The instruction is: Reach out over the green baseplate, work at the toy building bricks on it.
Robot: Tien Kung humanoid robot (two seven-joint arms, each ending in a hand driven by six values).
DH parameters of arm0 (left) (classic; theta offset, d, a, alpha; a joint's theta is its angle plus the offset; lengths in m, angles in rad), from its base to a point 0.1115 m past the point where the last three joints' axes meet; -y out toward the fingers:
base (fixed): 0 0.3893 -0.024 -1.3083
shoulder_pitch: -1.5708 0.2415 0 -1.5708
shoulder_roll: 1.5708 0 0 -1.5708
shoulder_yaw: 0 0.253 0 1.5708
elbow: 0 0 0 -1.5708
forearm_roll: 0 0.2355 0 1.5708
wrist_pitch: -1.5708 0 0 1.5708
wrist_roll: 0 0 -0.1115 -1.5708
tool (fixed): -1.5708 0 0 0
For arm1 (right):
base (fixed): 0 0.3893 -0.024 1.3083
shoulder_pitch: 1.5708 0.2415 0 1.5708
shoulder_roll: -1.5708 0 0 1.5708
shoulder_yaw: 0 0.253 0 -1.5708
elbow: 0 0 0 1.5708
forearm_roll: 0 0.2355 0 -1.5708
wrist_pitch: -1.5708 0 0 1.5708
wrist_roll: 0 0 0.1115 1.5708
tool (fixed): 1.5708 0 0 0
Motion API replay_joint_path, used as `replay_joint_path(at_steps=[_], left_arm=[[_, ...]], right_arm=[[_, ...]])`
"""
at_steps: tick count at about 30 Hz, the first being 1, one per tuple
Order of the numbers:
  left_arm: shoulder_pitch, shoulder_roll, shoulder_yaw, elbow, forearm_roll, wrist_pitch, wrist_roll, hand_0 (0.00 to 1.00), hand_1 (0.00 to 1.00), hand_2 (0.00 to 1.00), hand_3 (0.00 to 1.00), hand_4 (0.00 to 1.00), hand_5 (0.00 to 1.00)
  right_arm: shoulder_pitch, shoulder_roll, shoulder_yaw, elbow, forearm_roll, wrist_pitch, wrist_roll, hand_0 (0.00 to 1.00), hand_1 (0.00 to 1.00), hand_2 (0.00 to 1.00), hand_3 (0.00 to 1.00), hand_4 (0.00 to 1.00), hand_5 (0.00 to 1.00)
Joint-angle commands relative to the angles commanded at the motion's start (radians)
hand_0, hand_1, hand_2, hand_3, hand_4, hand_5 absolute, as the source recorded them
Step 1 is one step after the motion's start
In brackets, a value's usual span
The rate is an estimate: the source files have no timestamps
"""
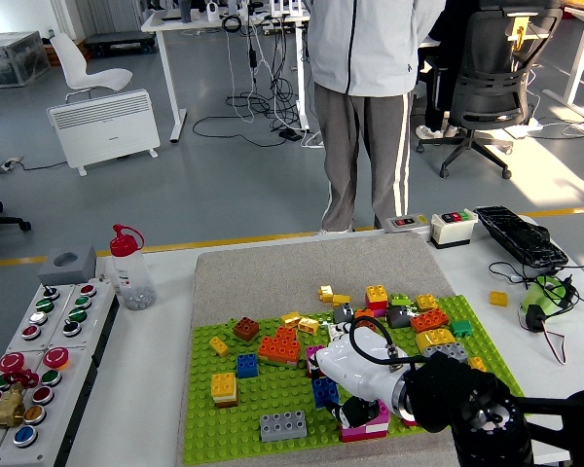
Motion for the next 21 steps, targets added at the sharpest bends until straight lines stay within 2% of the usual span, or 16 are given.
replay_joint_path(at_steps=[21], left_arm=[[-0.003,0.0,0.002,0.0,-0.005,-0.001,-0.002,0.724,0.761,0.765,0.666,0.475,0.998]], right_arm=[[-0.026,-0.04,-0.012,-0.005,0.012,-0.001,0.016,0.998,0.794,0.57,0.584,0.53,0.217]])
